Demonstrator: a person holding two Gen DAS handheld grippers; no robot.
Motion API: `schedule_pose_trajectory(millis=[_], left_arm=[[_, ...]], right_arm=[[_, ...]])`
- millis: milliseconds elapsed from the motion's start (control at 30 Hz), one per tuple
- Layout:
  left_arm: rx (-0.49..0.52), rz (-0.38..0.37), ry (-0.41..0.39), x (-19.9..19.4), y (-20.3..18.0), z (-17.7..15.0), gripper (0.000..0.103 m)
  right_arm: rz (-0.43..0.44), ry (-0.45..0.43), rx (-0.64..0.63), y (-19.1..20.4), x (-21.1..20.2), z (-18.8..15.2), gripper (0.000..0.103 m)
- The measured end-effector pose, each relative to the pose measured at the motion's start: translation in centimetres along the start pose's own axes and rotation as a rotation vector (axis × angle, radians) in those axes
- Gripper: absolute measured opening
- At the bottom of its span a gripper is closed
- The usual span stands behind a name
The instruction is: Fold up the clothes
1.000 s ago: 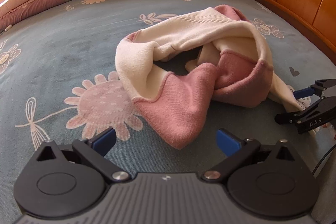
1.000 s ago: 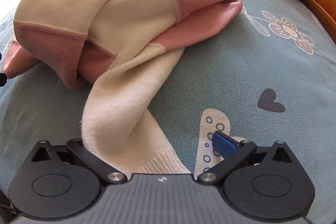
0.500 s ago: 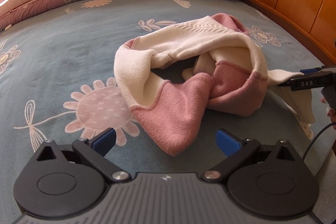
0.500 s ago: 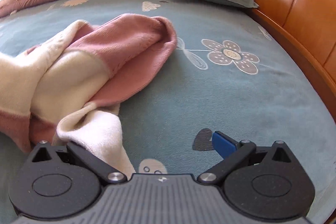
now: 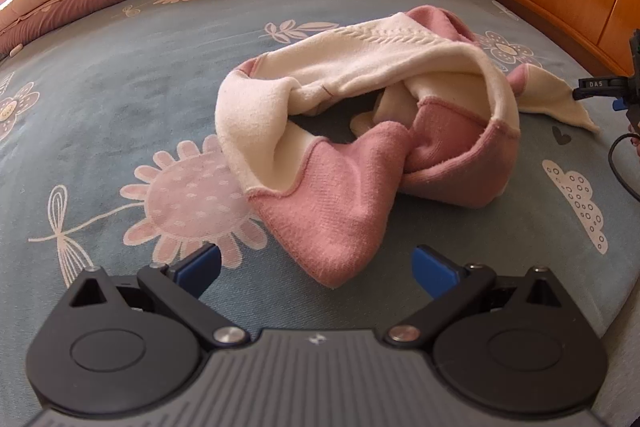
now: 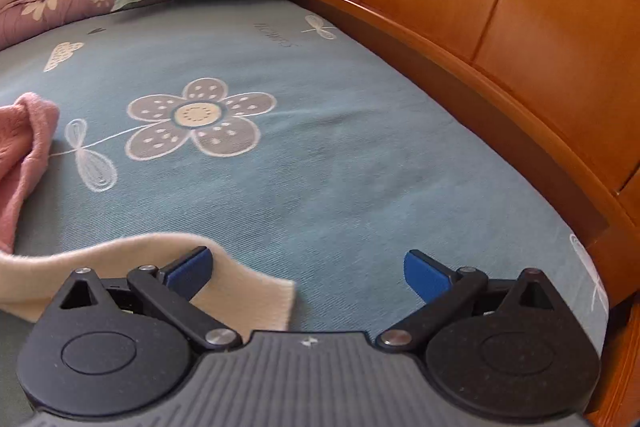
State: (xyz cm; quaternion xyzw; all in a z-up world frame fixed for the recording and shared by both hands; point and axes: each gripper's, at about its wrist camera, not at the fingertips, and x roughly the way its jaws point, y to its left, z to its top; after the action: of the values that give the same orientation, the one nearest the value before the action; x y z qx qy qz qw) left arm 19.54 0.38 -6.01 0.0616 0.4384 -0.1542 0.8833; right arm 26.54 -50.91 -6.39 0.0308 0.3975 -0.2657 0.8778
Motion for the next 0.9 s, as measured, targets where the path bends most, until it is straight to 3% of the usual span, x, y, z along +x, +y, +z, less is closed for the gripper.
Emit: schedule_pose_trajectory(millis=[133, 200, 433, 533, 667, 767, 900], left_arm=[[0.009, -0.002, 0.001, 0.1, -0.3, 0.1, 0.101], [0.016, -0.003, 0.001, 0.2, -0.5, 0.2, 0.101], [0.042, -0.009, 0.005, 0.4, -1.7, 0.7, 0.101], [0.048, -0.016, 0.001, 0.2, -2.1, 0.8, 0.101], [0.041, -0.019, 0.007, 0.2, -2.2, 0.8, 0.101], [0.036, -0.013, 0.013, 0.4, -2.0, 0.8, 0.101], [0.029, -0.004, 0.022, 0.6, -1.7, 1.0, 0.101]], right_arm=[[-0.034, 0.038, 0.105, -4.9, 1.0, 0.8, 0.103], [0.012, 0.034, 0.099, -5.7, 0.2, 0.4, 0.103], [0.419, -0.070, -0.242, 3.5, -6.1, -2.7, 0.103], [0.518, -0.077, -0.328, 8.3, -6.8, -2.8, 0.103], [0.493, -0.094, -0.505, 15.3, -6.3, -3.4, 0.103], [0.396, -0.089, -0.629, 19.1, -4.8, -4.3, 0.103], [0.341, -0.111, -0.497, 18.2, -3.4, -2.6, 0.103]])
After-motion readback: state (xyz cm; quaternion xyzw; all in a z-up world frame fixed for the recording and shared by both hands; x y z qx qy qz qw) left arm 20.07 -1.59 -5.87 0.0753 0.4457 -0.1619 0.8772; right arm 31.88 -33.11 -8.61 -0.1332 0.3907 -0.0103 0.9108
